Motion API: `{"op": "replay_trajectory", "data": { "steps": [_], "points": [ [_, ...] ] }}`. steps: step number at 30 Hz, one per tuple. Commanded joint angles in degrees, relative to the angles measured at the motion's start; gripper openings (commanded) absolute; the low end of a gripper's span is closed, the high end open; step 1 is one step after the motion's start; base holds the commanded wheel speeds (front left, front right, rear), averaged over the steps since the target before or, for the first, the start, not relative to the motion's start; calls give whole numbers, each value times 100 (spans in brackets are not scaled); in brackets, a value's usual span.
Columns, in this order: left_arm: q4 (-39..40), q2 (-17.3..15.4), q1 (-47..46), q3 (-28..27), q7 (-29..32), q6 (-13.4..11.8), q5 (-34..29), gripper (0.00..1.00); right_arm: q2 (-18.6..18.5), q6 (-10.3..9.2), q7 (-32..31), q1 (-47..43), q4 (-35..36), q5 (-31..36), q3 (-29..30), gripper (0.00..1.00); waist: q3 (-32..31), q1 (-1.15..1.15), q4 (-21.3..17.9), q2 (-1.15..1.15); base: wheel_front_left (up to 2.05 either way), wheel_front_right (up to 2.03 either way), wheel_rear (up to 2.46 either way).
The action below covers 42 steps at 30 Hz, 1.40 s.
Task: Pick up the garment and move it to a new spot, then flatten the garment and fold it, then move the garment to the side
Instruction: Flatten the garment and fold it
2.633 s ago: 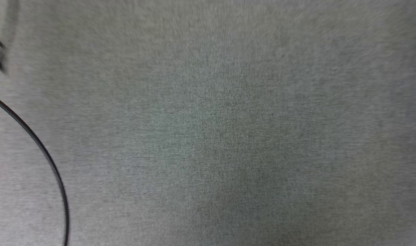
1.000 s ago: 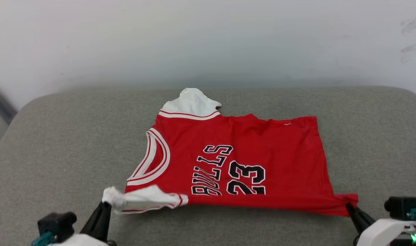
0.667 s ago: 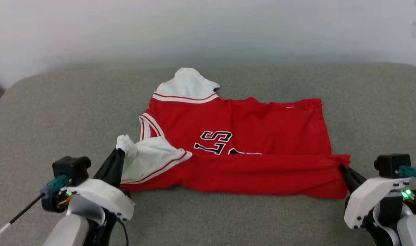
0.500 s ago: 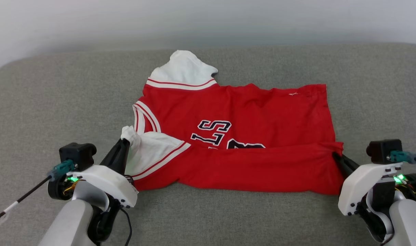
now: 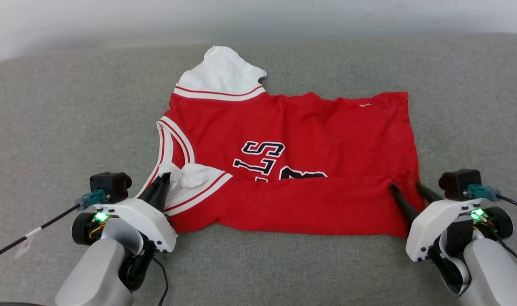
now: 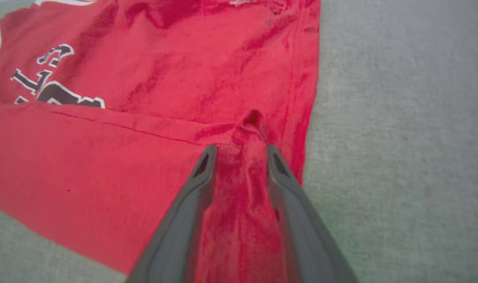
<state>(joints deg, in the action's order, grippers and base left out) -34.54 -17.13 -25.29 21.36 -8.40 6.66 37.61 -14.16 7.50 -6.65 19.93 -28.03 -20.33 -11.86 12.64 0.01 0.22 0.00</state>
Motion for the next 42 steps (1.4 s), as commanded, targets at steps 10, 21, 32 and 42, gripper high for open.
{"op": "replay_trajectory", "data": {
  "steps": [10, 21, 32, 42],
  "points": [
    [269, -565, 6, -81, 336, -85, 49, 100, 77, -2, 1167, -527, 771, 32, 281, 100, -859, -1, -165, 0, 0, 0, 0],
    [1011, -1359, 232, 111, 3057, -126, 749, 100, 407, -2, 740, -1179, 1714, 224, 664, 100, -884, -1, -445, 0, 0, 0, 0],
    [1139, -1594, 715, 53, 4639, -665, 1456, 100, 688, -2, 652, -1091, 1953, 272, 730, 100, -228, -1, -805, 0, 0, 0, 0],
    [1125, -1262, 863, 183, 4879, -610, 1734, 0, 579, -2, 298, -922, 1696, 79, 921, 100, -150, -1, -767, 0, 0, 0, 0]
  ]
}}
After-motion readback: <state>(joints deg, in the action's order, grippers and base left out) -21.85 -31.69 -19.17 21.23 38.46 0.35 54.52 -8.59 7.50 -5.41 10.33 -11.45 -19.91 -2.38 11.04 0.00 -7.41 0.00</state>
